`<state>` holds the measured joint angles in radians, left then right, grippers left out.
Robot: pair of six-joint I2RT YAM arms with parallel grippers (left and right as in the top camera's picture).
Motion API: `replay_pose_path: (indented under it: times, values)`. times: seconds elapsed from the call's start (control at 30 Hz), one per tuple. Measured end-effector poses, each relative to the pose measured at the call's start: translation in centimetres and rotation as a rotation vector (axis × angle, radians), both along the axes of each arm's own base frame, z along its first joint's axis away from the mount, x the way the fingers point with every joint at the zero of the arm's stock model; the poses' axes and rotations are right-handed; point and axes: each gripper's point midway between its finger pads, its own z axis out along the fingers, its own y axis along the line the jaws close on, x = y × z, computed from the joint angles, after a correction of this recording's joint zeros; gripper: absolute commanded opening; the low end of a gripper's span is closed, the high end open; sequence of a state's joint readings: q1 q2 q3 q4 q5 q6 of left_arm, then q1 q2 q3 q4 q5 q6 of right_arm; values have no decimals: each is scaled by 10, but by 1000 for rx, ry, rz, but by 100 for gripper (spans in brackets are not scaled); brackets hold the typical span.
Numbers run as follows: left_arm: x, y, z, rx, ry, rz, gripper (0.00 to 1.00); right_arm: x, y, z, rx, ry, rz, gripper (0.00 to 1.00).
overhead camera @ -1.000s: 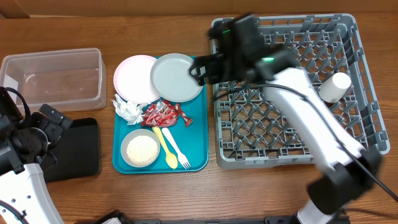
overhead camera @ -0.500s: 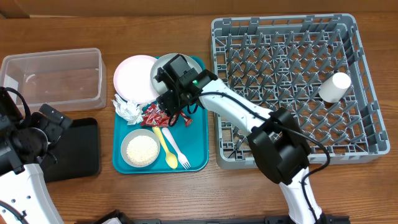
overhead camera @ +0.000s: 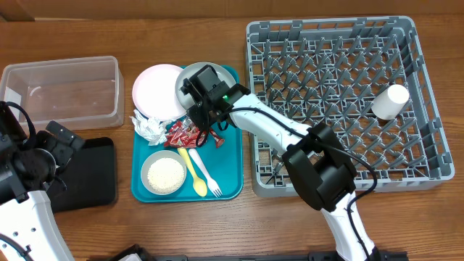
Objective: Sort waste into correct bins and load items into the dishwasher rack
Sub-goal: 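Reach the right gripper to the grey plate and grip its edge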
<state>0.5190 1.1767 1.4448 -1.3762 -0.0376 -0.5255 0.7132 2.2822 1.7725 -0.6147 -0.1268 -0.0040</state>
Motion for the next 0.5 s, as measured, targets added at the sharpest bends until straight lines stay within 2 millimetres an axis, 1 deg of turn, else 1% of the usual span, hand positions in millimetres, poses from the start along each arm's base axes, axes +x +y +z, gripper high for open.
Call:
replay_pose_path:
  times: [0.1,0.23,0.33,0.5]
  values:
    - [0,0,0,0,0,0,100,0,0,-4,-4,2,0,36]
    - [0,0,0,0,0,0,100,2,0,-4,-6,-7,-4,31]
    - [0,0,0,0,0,0,100,4,-3,-5,-23,-16,-13,25]
    - [0,0,0,0,0,0,100,6,-7,-6,-47,-29,-16,24]
